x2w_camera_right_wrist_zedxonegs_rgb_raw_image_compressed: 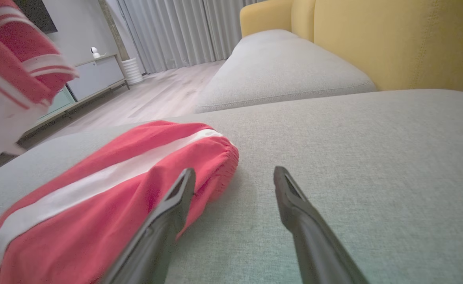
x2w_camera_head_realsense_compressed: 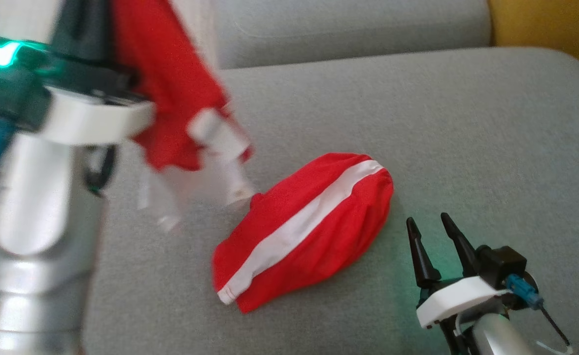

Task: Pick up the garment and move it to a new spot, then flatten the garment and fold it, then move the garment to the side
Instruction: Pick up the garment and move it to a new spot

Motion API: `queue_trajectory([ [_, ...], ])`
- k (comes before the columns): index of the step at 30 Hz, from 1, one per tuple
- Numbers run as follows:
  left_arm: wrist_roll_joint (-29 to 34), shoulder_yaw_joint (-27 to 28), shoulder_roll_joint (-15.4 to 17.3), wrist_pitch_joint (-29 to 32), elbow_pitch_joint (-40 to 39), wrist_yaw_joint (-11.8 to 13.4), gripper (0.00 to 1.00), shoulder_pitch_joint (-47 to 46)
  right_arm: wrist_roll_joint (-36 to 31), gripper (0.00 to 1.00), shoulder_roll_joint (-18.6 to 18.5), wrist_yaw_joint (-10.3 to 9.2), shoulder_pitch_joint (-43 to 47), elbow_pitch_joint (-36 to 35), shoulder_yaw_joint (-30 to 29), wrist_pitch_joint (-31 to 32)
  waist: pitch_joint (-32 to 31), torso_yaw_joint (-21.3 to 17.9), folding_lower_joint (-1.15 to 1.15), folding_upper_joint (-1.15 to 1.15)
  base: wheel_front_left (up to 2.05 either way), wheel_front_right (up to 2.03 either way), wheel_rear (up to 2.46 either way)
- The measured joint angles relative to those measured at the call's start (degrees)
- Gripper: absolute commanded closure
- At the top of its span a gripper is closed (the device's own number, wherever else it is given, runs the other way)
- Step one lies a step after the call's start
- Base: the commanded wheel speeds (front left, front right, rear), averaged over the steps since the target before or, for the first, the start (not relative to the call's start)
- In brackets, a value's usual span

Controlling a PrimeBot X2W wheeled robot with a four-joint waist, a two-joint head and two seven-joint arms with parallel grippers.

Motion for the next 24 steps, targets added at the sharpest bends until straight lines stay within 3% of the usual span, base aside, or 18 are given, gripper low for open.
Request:
queue_trajectory([
  [10,1.75,9.71,13.68,0.09,12.66,2.43,1.00,-0.85,0.12,0.00,0.01,0.00,0.12,-0.59,-0.12,0.00,0.93,3.22,0.01,0.00,0.00,0.00,0.00],
  [14,0.86,12.82,16.07,0.16,15.55,3.20,1.00,-0.05,-0.40,0.00,0.01,0.00,0.01,-0.77,-0.62,0.00,2.75,3.51,0.01,0.00,0.00,0.00,0.00],
  [20,-1.19,15.84,16.52,0.27,20.96,4.39,1.00,4.10,-1.15,0.00,0.01,0.00,-0.32,-1.15,-1.37,0.00,5.50,3.76,0.01,0.00,0.00,0.00,0.00],
  [21,-1.56,16.79,16.90,0.52,22.86,5.28,0.92,4.89,-1.26,0.00,0.01,0.00,-0.55,-1.34,-1.33,0.00,6.17,3.75,0.01,0.00,0.00,0.00,0.00],
  [22,-1.86,17.82,17.45,0.66,24.79,5.78,0.51,5.61,-1.30,0.00,0.01,0.00,-1.01,-1.47,-1.21,0.00,6.86,3.70,0.01,0.00,0.00,0.00,0.00],
  [23,-2.27,18.76,17.97,0.65,26.39,6.35,0.00,6.37,-1.46,0.00,0.01,0.00,-1.70,-1.53,-1.18,0.00,7.57,3.59,0.02,0.00,0.00,0.00,0.00],
  [24,-2.88,19.98,18.14,0.58,27.60,6.89,0.00,7.01,-1.81,0.00,0.01,0.00,-2.50,-1.76,-1.20,0.00,8.25,3.46,0.02,0.00,0.00,0.00,0.00],
])
